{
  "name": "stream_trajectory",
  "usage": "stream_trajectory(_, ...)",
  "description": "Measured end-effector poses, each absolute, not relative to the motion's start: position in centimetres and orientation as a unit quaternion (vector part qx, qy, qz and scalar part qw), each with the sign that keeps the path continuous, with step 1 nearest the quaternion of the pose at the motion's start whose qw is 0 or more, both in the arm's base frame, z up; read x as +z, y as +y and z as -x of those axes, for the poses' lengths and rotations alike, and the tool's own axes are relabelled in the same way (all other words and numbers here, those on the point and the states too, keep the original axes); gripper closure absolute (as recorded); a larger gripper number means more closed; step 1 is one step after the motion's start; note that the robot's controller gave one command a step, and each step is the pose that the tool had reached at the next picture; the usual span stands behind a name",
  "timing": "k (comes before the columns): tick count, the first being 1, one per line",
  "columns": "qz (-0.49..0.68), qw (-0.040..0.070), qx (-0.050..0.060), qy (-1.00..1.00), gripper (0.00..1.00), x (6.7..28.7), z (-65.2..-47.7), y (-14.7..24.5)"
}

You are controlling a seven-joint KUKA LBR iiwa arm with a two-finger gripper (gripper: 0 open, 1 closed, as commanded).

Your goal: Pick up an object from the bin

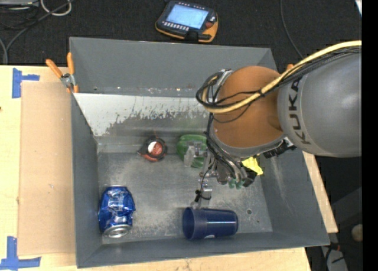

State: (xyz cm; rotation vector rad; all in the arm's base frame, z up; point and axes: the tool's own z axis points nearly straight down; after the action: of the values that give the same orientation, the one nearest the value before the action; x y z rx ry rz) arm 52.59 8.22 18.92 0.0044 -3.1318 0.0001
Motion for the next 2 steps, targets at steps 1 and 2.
stream_trajectory(1,0.001,0.001,0.000,-1.000,0.00,19.3,-52.8,8.1)
stream_trajectory(2,-0.195,0.005,-0.001,-0.981,0.00,15.5,-48.4,2.0)
